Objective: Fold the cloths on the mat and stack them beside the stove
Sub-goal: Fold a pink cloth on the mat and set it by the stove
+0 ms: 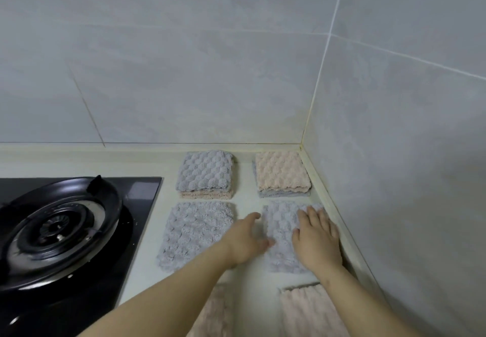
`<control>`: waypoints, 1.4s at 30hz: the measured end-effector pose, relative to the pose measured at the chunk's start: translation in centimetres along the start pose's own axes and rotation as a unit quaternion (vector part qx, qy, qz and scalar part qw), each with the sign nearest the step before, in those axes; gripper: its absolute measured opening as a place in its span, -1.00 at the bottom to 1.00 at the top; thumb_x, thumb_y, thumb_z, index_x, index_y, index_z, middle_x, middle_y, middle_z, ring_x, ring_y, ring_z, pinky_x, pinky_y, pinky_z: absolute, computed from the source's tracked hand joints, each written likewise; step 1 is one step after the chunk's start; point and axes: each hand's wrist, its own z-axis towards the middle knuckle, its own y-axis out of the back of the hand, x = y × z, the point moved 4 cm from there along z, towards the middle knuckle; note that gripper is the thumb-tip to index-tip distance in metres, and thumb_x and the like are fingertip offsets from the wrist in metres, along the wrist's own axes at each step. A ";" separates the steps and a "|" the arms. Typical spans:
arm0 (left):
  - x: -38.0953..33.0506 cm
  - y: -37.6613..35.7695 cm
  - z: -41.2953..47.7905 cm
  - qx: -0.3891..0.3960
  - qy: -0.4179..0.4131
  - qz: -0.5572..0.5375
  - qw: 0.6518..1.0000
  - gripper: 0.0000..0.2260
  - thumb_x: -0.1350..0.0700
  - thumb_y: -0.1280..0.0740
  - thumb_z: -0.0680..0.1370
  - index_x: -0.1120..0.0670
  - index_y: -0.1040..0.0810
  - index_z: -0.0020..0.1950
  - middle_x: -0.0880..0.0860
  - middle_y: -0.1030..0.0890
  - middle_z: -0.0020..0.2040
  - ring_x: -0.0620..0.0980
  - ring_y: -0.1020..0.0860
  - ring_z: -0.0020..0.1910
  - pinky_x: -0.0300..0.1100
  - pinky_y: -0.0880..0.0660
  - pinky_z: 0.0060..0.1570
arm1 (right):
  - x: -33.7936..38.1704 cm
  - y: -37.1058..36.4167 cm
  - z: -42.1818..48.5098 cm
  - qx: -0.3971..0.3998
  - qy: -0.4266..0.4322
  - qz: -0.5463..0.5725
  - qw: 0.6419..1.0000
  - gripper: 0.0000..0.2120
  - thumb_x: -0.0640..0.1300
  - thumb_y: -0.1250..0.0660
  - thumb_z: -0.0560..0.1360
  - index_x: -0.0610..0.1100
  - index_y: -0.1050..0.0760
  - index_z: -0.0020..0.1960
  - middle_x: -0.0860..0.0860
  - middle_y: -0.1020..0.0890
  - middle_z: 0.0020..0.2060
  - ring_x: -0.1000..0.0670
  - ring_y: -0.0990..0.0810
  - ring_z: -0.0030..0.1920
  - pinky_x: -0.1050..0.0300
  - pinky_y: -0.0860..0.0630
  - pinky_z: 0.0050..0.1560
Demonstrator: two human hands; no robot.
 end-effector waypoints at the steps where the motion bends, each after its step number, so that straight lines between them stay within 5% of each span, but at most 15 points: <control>1: 0.2 1.0 -1.0 -0.027 0.000 -0.027 0.999 -0.46 -0.01 -0.33 0.53 -0.02 -0.21 0.46 0.05 -0.34 0.37 0.12 -0.44 0.28 -0.03 -0.40 0.25 | 1.0 0.6 -0.5 -0.019 0.010 0.018 1.000 -0.52 -0.01 0.00 0.60 -0.02 -0.07 0.51 0.03 -0.03 0.53 -0.05 0.08 0.53 0.01 0.08 0.48; 4: 1.6 4.8 -4.6 -0.116 -0.013 -0.140 0.983 -0.78 0.12 -0.26 0.57 -0.03 -0.45 0.21 0.03 -0.52 0.16 -0.02 -0.57 -0.02 -0.20 -0.51 -0.03 | 5.8 2.0 -2.1 -0.051 0.079 0.072 0.993 -0.59 -0.01 -0.08 0.55 0.05 -0.29 0.39 0.11 -0.22 0.45 0.02 -0.06 0.48 0.10 -0.01 0.41; 7: 4.8 8.8 -9.2 -0.172 0.011 -0.191 0.966 -0.87 0.18 -0.24 0.58 -0.03 -0.50 0.04 -0.02 -0.57 -0.06 -0.09 -0.55 -0.23 -0.34 -0.44 -0.28 | 11.9 2.6 -4.2 -0.045 0.158 0.154 0.974 -0.63 0.01 -0.06 0.50 0.02 -0.47 0.23 0.11 -0.42 0.30 0.04 -0.24 0.39 0.13 -0.11 0.36; 14: 16.5 16.3 -24.2 -0.337 0.121 -0.254 0.898 -0.87 0.15 -0.24 0.58 -0.05 -0.52 0.06 -0.04 -0.60 -0.02 -0.05 -0.60 -0.03 -0.20 -0.51 -0.10 | 27.6 0.0 -11.0 0.041 0.291 0.238 0.926 -0.79 -0.10 -0.23 0.53 -0.04 -0.54 0.13 0.09 -0.56 0.12 0.03 -0.41 0.23 0.18 -0.31 0.25; 22: 29.4 21.0 -45.2 -0.476 0.193 -0.295 0.805 -0.88 0.14 -0.25 0.57 -0.05 -0.53 0.02 0.02 -0.61 -0.02 -0.04 -0.60 -0.06 -0.21 -0.50 -0.13 | 47.4 -4.9 -26.2 0.177 0.404 0.261 0.859 -0.81 -0.09 -0.22 0.53 -0.04 -0.56 0.07 0.11 -0.59 0.03 0.05 -0.49 0.10 0.10 -0.45 0.14; 29: 39.3 24.8 -62.0 -0.544 0.256 -0.257 0.756 -0.87 0.12 -0.22 0.59 -0.04 -0.51 0.08 -0.03 -0.60 -0.02 -0.09 -0.59 -0.06 -0.20 -0.52 -0.07 | 61.7 -8.3 -38.6 0.258 0.449 0.287 0.806 -0.89 -0.14 -0.24 0.53 0.04 -0.49 -0.11 0.13 -0.59 -0.05 0.11 -0.51 0.04 0.27 -0.34 -0.01; 38: 47.1 31.3 -72.0 -0.602 0.281 -0.265 0.699 -0.88 0.12 -0.21 0.60 -0.04 -0.50 0.06 -0.04 -0.58 -0.01 -0.13 -0.58 -0.09 -0.26 -0.52 -0.12 | 74.1 -11.2 -46.7 0.344 0.459 0.270 0.773 -0.89 -0.14 -0.17 0.58 0.01 -0.46 0.01 0.10 -0.50 0.00 0.13 -0.43 0.04 0.29 -0.32 -0.01; 42: 50.3 35.5 -73.8 -0.603 0.286 -0.264 0.696 -0.87 0.12 -0.22 0.58 -0.01 -0.51 0.09 -0.02 -0.58 -0.07 -0.12 -0.57 -0.15 -0.25 -0.51 -0.15 | 80.4 -12.4 -48.0 0.355 0.466 0.274 0.762 -0.86 -0.14 -0.17 0.58 -0.03 -0.48 0.07 0.10 -0.52 -0.02 0.10 -0.47 0.03 0.41 -0.34 -0.20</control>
